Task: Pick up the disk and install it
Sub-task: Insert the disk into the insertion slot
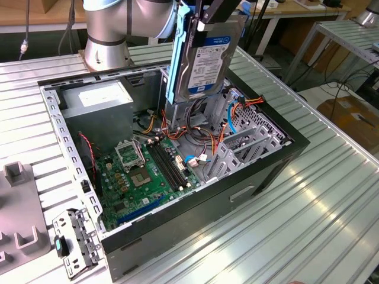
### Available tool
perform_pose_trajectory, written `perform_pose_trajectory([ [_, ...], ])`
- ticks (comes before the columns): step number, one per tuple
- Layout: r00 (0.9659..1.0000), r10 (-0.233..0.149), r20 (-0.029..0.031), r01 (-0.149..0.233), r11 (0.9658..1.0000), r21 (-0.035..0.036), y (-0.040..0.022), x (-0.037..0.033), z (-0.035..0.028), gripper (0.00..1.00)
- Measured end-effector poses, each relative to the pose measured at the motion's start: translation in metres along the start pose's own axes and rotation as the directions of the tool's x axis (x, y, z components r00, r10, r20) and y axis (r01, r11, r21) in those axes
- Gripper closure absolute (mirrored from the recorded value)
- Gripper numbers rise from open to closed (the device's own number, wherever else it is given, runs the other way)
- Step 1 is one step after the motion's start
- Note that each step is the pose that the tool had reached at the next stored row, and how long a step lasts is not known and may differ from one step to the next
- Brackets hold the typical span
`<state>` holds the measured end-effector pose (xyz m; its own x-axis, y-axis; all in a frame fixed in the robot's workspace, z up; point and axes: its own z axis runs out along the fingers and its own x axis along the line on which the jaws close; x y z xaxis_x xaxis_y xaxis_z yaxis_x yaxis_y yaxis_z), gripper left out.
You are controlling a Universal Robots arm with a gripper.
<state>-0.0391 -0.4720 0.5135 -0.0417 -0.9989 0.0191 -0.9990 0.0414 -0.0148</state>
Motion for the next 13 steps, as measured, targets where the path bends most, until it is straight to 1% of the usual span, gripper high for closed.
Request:
perform_pose_trajectory([
  [4,1.0000,0.000,-0.0001,0.000,1.0000,-0.0001,-0.0010,-0.0001,0.0000,0.63],
  [13,1.0000,0.000,-0.0001,0.000,1.0000,-0.0001,-0.0011,-0.0001,0.0000,0.63],
])
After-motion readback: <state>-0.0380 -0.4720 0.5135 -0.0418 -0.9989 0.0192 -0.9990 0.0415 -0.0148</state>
